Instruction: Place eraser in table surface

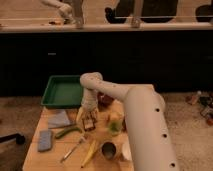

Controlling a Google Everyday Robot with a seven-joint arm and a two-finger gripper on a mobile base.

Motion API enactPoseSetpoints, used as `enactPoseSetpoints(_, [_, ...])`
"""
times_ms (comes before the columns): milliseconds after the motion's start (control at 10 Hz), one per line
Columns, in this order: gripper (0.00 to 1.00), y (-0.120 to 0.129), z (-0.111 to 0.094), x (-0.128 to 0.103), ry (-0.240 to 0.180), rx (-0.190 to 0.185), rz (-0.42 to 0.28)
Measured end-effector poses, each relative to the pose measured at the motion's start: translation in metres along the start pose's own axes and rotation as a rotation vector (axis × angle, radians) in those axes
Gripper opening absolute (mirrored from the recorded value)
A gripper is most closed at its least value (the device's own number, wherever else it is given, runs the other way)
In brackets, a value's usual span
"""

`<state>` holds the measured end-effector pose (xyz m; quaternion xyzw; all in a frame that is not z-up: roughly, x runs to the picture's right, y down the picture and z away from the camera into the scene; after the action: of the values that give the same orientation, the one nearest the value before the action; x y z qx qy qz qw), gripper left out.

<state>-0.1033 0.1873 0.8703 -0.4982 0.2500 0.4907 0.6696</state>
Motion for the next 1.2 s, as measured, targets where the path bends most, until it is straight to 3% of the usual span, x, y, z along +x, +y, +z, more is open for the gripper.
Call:
enactPoseSetpoints(300, [0.8,0.001,-0.002,0.005,-0.02,0.015,-0.011])
enactPoseSetpoints(800, [0.8,0.017,-0.032,0.035,-0.084,0.043,-0.074])
enactPoseSetpoints(1200, [0.8,0.028,-0.068,0.065,-0.179,0.032,-0.129])
